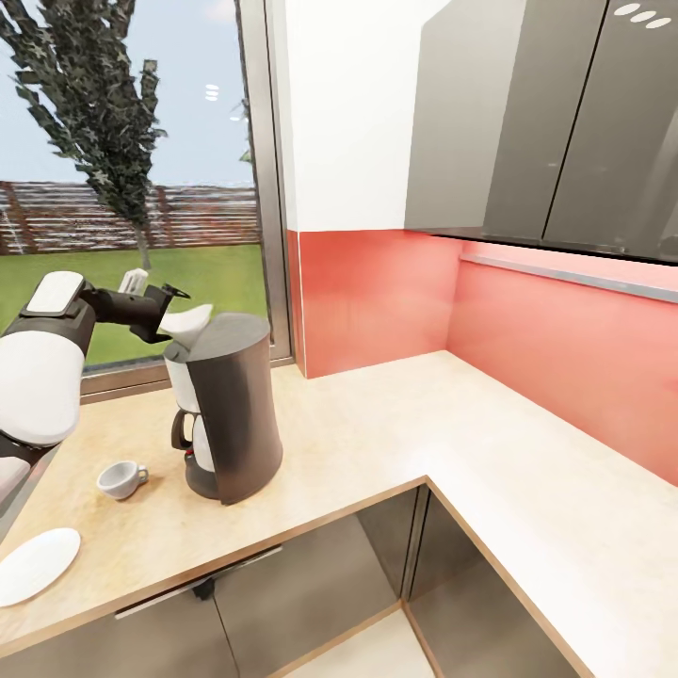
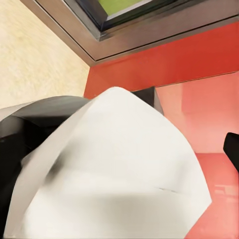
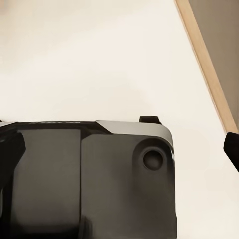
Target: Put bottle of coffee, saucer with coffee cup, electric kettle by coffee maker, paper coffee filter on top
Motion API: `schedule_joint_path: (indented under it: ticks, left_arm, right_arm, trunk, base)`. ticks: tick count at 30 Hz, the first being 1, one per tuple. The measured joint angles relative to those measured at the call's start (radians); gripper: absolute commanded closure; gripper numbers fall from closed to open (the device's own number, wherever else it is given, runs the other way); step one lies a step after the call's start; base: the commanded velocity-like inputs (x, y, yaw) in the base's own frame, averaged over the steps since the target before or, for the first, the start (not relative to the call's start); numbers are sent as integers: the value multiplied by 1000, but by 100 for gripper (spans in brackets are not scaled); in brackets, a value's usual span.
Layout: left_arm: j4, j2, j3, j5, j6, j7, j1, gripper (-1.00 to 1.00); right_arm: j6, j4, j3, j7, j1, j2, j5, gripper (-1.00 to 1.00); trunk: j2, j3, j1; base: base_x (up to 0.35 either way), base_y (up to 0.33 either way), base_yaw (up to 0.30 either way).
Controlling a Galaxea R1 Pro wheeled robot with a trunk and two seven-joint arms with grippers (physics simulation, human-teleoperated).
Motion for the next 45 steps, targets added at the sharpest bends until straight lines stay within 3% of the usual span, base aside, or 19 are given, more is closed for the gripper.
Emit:
schedule_joint_path:
  ticks: [9, 13, 15, 21, 34, 36, 39, 45]
  left_arm:
    - [0, 3, 1, 0, 0, 0, 0, -100]
    - [0, 17, 0, 0, 0, 0, 0, -100]
    - [0, 48, 0, -3, 0, 0, 0, -100]
    - [0, 75, 0, 0, 0, 0, 0, -100]
    - [0, 83, 1, -1, 0, 0, 0, -100]
    - [0, 94, 1, 0, 0, 0, 0, -100]
    - [0, 134, 1, -1, 5, -2, 0, -100]
    - [-1, 163, 1, 1, 59, -5, 0, -100]
  right_arm:
    - [0, 1, 0, 0, 0, 0, 0, -100]
    - [0, 1, 0, 0, 0, 0, 0, -100]
    - [0, 1, 0, 0, 0, 0, 0, -100]
    - [0, 1, 0, 0, 0, 0, 0, -100]
    - [0, 1, 0, 0, 0, 0, 0, -100]
    - [0, 1, 0, -1, 0, 0, 0, -100]
    - [0, 0, 0, -1, 0, 0, 0, -100]
    - [0, 0, -1, -2, 0, 0, -1, -100]
  trunk:
    - [0, 0, 0]
    - [0, 0, 0]
    - [0, 0, 0]
    - [0, 0, 0]
    - [0, 0, 0]
    - [0, 0, 0]
    - [0, 0, 0]
    - [0, 0, 0]
  base:
    - [0, 0, 0]
    - [0, 0, 0]
    - [0, 0, 0]
    - [0, 0, 0]
    - [0, 0, 0]
    - [0, 0, 0]
    - [0, 0, 17]
    - [0, 0, 180]
